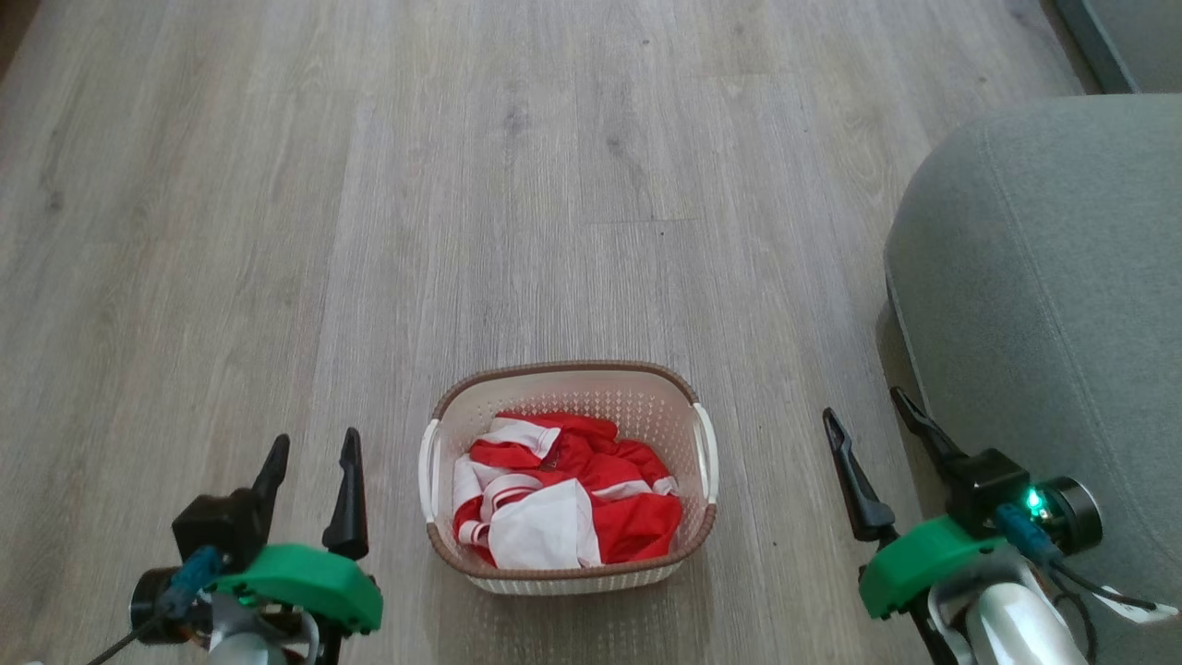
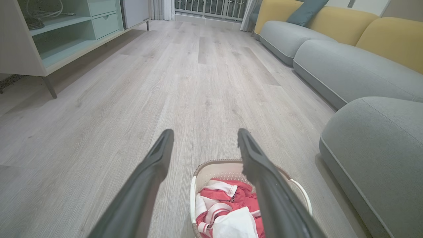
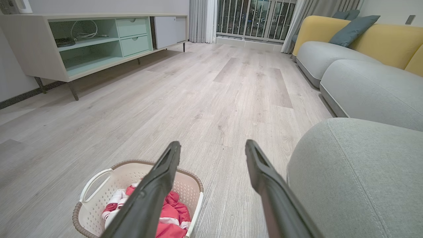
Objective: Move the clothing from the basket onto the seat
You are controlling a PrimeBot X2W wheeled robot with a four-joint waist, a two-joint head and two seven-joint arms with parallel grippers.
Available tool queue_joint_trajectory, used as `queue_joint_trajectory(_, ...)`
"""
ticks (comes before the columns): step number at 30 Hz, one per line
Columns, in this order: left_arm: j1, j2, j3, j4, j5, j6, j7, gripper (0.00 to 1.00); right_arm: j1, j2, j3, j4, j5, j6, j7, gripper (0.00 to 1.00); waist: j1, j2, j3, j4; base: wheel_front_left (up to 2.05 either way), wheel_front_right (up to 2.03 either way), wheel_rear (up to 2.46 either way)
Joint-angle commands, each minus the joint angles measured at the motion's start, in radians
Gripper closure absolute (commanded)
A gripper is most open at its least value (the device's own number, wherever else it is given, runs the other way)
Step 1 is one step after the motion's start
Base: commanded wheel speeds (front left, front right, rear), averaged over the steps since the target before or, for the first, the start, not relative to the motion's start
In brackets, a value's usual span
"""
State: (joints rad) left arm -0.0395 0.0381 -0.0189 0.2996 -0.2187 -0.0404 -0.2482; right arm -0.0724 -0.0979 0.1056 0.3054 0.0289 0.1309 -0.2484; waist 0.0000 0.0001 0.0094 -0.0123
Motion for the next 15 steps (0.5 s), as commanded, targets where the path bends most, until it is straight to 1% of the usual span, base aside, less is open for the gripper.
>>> queue_joint_trajectory(1,-0.057,0.012,0.027,-0.027,0.002,0.006,-0.014,0.00,-0.044,-0.002,0.020,-0.036,0.003,0.000,-0.013,0.00,0.0000,-0.0001,0.003,0.001,0.00,0.00,0.00)
queue_joint_trajectory(6,-0.060,0.012,0.024,-0.027,0.001,0.006,-0.014,0.00,-0.047,-0.004,0.018,-0.037,0.003,0.000,-0.013,0.00,0.0000,-0.0001,0.012,0.002,0.00,0.00,0.00)
queue_joint_trajectory(9,-0.076,0.012,0.007,-0.024,0.002,-0.002,-0.014,0.00,-0.060,-0.005,0.010,-0.043,0.005,0.000,-0.013,0.00,0.0000,-0.0001,0.051,0.000,0.00,0.00,0.00)
queue_joint_trajectory(12,-0.111,0.012,-0.007,-0.030,0.006,-0.008,-0.014,0.00,-0.086,-0.003,-0.004,-0.060,0.004,0.000,-0.013,0.00,0.0000,-0.0001,0.118,-0.005,0.00,0.00,0.00)
queue_joint_trajectory(15,-0.167,0.012,-0.027,-0.030,0.017,-0.020,-0.014,0.00,-0.131,-0.001,-0.025,-0.085,-0.001,0.000,-0.013,0.00,0.0000,-0.0001,0.211,-0.010,0.00,0.00,0.00)
